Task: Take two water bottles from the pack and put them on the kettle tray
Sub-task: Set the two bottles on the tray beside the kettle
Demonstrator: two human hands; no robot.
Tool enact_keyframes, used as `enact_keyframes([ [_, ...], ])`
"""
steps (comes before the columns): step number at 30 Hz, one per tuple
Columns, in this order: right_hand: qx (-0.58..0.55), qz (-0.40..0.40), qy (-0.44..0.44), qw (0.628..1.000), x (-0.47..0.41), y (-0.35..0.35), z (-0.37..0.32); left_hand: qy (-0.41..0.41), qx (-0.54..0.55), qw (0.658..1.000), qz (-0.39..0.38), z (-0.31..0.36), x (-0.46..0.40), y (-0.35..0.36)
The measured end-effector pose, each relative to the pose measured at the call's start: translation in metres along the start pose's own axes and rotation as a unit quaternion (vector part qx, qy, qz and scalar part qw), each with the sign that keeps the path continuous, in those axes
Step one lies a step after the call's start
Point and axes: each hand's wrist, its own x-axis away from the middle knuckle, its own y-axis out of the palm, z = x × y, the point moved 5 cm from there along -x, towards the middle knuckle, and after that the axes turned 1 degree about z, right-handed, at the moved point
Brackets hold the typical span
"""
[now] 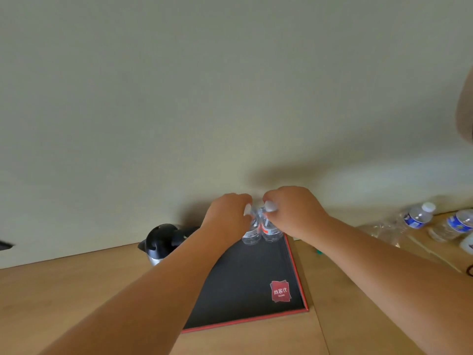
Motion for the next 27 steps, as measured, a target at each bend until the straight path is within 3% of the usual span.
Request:
enact_keyframes([
  [10,-0.02,0.024,0.014,0.999,-0.034,0.0,0.006,0.054,-0.008,0.998,0.032,-0.005,-0.024,0.008],
  [22,-0.037,0.021,0.007,0.999,-0.034,0.008,0.009,0.026,0.014,1.0,-0.009,-0.013,-0.017,0.014],
  [27,0.01,0.054,-0.042,0.998,-0.025,0.001,0.002,0.052,-0.084,0.995,-0.018,-0.02,-0.013,0.003],
])
